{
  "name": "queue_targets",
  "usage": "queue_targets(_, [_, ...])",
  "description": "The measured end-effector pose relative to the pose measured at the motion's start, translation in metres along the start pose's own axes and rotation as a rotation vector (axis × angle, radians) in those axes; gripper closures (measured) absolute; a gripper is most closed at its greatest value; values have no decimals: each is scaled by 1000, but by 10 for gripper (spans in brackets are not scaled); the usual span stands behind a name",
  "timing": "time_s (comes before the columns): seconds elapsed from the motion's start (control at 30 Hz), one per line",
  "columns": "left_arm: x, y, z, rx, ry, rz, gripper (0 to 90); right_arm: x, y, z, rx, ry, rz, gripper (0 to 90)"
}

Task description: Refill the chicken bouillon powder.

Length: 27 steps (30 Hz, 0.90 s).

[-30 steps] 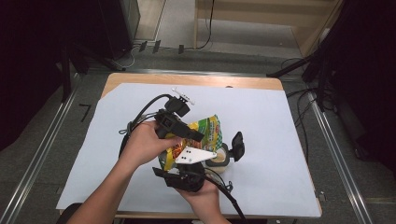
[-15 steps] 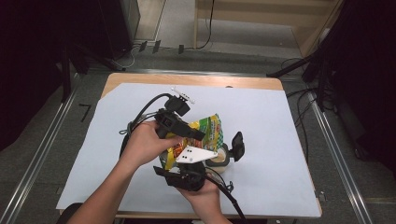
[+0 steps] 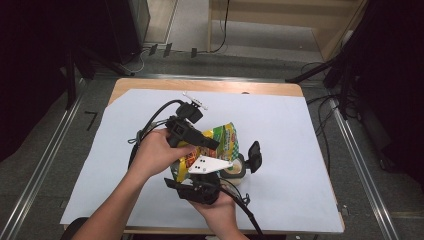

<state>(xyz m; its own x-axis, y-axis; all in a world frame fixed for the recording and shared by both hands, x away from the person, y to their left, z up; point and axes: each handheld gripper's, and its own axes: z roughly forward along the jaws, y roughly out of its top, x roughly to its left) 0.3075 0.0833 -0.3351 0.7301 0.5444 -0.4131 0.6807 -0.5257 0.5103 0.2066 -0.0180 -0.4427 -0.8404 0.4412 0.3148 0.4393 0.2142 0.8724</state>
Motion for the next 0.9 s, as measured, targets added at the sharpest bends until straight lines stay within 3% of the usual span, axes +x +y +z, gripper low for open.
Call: queue_targets(0.9, [5,2,-2,-16,-22,-22,733,2,4,-1,17,-29,-44,659])
